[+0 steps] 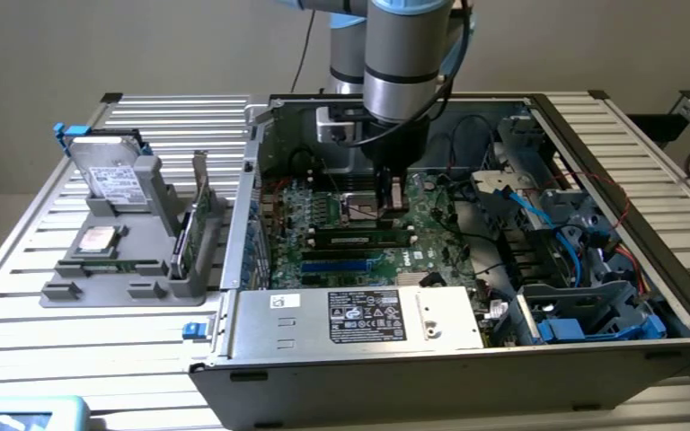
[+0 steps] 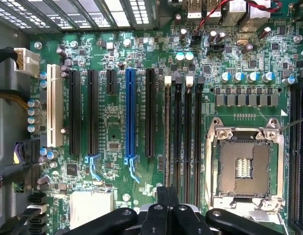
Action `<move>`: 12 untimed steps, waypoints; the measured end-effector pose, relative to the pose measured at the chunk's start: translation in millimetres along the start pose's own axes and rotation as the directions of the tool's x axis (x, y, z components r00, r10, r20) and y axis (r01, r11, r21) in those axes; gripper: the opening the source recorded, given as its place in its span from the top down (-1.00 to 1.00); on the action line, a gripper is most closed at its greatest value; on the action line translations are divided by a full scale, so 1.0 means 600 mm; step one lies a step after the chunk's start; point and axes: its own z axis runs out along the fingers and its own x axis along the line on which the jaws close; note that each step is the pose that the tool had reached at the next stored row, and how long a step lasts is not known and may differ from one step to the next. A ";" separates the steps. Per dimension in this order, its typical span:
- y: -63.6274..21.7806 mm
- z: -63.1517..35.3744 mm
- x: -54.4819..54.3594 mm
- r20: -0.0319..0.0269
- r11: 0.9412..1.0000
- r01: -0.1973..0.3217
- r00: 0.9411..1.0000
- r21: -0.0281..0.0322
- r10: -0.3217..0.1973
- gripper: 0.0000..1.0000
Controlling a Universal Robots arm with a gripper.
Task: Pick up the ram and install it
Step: 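Press down the ram until it locks into place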
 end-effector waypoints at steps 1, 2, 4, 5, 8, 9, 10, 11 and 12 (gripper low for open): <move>0.000 0.000 0.000 0.000 1.000 -0.002 1.000 0.000 0.002 0.79; 0.001 0.001 0.000 0.000 1.000 -0.003 1.000 0.000 0.003 0.79; 0.002 0.003 0.000 0.000 1.000 -0.005 1.000 0.001 0.005 0.79; 0.002 0.003 -0.001 0.000 1.000 -0.007 1.000 0.002 0.007 0.79; 0.003 0.005 -0.002 0.000 1.000 -0.010 1.000 0.006 0.010 0.79; 0.003 0.006 -0.003 0.000 1.000 -0.011 1.000 0.007 0.011 0.79; 0.003 0.006 -0.003 0.001 1.000 -0.012 1.000 0.008 0.012 0.79; 0.003 0.006 -0.003 0.000 1.000 -0.013 1.000 0.009 0.013 0.79; 0.004 0.006 -0.003 0.000 1.000 -0.013 1.000 0.009 0.013 0.79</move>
